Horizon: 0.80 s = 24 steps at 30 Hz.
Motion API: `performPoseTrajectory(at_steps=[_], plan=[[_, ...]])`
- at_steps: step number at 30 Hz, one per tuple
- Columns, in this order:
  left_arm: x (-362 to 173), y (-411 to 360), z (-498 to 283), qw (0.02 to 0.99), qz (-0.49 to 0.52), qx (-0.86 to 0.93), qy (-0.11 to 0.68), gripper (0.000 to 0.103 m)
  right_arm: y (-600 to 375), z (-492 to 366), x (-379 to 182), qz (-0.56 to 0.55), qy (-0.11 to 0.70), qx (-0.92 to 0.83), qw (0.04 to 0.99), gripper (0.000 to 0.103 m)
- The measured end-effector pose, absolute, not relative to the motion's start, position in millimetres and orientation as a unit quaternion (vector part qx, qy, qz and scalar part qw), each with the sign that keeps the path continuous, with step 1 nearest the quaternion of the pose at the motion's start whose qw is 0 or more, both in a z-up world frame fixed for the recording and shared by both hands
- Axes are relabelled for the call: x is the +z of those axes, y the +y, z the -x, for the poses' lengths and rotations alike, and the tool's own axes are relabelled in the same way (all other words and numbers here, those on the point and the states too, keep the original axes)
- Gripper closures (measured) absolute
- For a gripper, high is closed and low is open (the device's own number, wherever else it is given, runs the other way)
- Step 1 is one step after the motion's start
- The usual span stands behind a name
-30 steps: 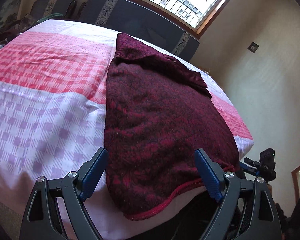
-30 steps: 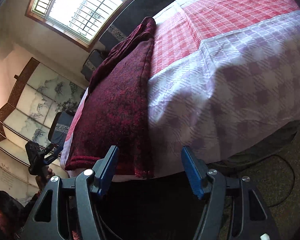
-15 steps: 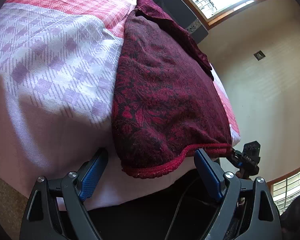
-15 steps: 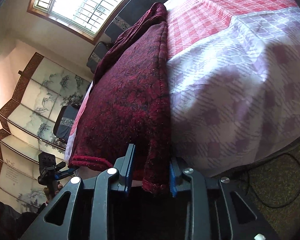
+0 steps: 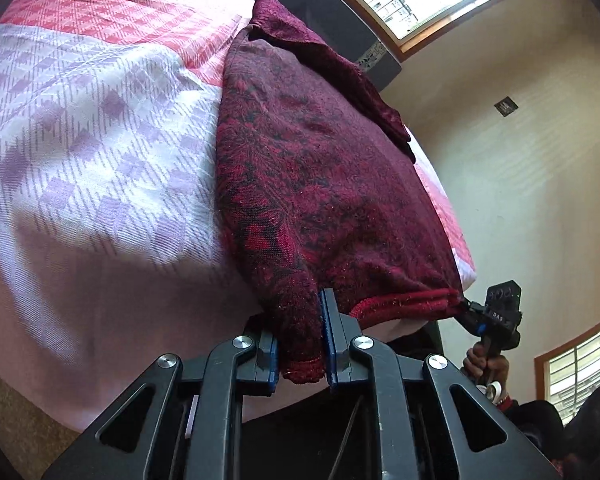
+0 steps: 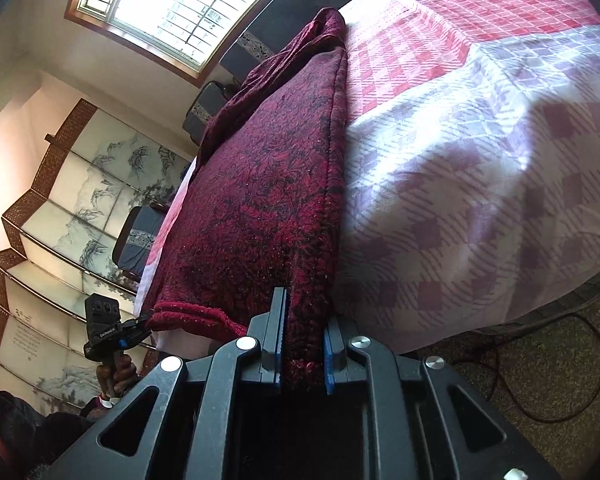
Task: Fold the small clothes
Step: 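Grasp the sweater hem with the left gripper while the right gripper grasps the hem too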
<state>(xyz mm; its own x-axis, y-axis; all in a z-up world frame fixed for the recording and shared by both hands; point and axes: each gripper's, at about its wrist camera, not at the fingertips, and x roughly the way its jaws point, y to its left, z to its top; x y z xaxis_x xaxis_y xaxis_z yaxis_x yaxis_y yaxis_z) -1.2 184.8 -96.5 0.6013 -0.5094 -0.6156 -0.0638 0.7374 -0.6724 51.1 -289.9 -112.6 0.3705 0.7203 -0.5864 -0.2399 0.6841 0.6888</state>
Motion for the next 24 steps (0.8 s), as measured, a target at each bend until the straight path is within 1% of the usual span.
performPoseTrajectory(at_steps=[2, 3, 4, 5, 6, 7, 8, 10, 12, 13, 15, 16, 17, 18, 19, 20, 21, 24], plan=[[-93, 186, 2, 0.827, 0.348, -0.149, 0.416, 0.085, -294, -55, -115, -0.271, 0.47, 0.3, 0.785, 0.085], [-92, 185, 2, 0.825, 0.349, -0.155, 0.416, 0.082, -297, -56, -116, -0.279, 0.47, 0.302, 0.781, 0.084], [-91, 184, 2, 0.828, 0.34, -0.148, 0.421, 0.075, -298, -56, -116, -0.283, 0.469, 0.302, 0.78, 0.081], [-91, 182, 1, 0.832, 0.327, -0.137, 0.426, 0.071, -300, -57, -116, -0.285, 0.468, 0.3, 0.781, 0.075], [-91, 180, 1, 0.834, 0.317, -0.132, 0.432, 0.062, -302, -57, -117, -0.287, 0.467, 0.3, 0.781, 0.071], [-92, 179, 1, 0.831, 0.316, -0.136, 0.437, 0.056, -303, -57, -117, -0.292, 0.466, 0.301, 0.779, 0.064], [-94, 179, 1, 0.827, 0.323, -0.14, 0.438, 0.054, -303, -58, -119, -0.294, 0.468, 0.299, 0.778, 0.06], [-96, 181, 3, 0.819, 0.343, -0.147, 0.435, 0.043, -301, -59, -121, -0.287, 0.476, 0.292, 0.778, 0.059], [-99, 182, 2, 0.811, 0.362, -0.151, 0.433, 0.04, -301, -59, -124, -0.291, 0.477, 0.295, 0.775, 0.059], [-100, 183, 1, 0.808, 0.371, -0.151, 0.432, 0.04, -300, -58, -124, -0.288, 0.476, 0.294, 0.778, 0.059], [-101, 184, -3, 0.803, 0.386, -0.155, 0.427, 0.039, -296, -58, -122, -0.27, 0.474, 0.294, 0.785, 0.068], [-101, 184, -5, 0.799, 0.391, -0.159, 0.428, 0.039, -293, -58, -121, -0.266, 0.477, 0.299, 0.783, 0.086], [-103, 184, -7, 0.796, 0.395, -0.16, 0.431, 0.039, -289, -59, -121, -0.26, 0.482, 0.302, 0.78, 0.092], [-105, 183, -8, 0.795, 0.394, -0.158, 0.433, 0.046, -286, -59, -120, -0.252, 0.485, 0.301, 0.782, 0.092], [-107, 182, -8, 0.795, 0.39, -0.155, 0.438, 0.072, -283, -58, -118, -0.248, 0.484, 0.303, 0.783, 0.092], [-110, 181, -8, 0.793, 0.386, -0.154, 0.446, 0.089, -283, -57, -115, -0.249, 0.481, 0.307, 0.783, 0.093], [-111, 182, -7, 0.793, 0.389, -0.154, 0.443, 0.092, -283, -55, -112, -0.252, 0.476, 0.309, 0.784, 0.093], [-95, 187, 1, 0.812, 0.384, -0.147, 0.414, 0.092, -291, -51, -105, -0.272, 0.464, 0.315, 0.782, 0.094]])
